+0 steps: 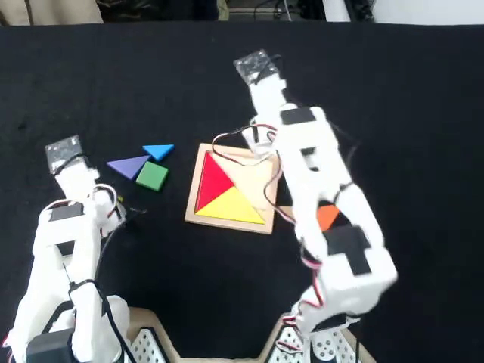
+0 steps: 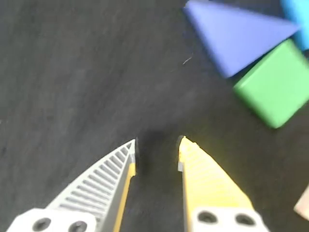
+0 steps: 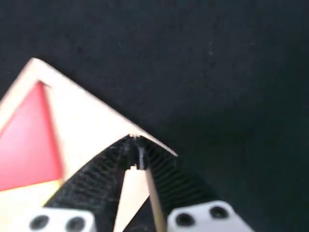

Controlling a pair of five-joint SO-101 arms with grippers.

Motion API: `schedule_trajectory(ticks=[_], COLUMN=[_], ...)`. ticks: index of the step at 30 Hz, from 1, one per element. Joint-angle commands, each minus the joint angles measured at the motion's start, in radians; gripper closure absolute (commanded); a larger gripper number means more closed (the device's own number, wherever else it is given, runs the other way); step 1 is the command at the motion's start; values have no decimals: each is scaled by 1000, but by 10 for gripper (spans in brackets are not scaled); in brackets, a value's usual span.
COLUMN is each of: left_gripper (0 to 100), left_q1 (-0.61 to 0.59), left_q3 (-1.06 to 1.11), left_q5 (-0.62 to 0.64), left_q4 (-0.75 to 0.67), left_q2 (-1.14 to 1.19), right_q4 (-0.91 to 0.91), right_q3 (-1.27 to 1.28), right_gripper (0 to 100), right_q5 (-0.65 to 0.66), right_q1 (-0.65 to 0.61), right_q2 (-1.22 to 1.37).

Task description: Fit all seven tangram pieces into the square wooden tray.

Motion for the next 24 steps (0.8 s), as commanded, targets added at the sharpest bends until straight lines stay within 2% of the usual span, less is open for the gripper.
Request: schedule_trajectory(ticks=[1, 4, 8, 13, 20, 24], left_gripper=[848, 846, 848, 848, 848, 848], left_q1=[140, 237, 289, 214, 114, 94], left_q3=[-47, -105, -74, 30, 19, 19], left_q5=[2, 3, 3, 3, 110, 127], left_q4=[-135, -186, -278, -440, -443, -443], left_q2=[-17, -17, -12, -9, -12, -12], right_q4=[46, 129, 192, 293, 316, 322], right_q3=[-189, -314, -418, -499, -499, -479], right_gripper=[987, 987, 987, 987, 987, 987], right_q5=[-8, -8, -2, 0, 2, 23], right_q1=[78, 141, 167, 118, 57, 48], right_q2=[113, 231, 361, 418, 420, 414])
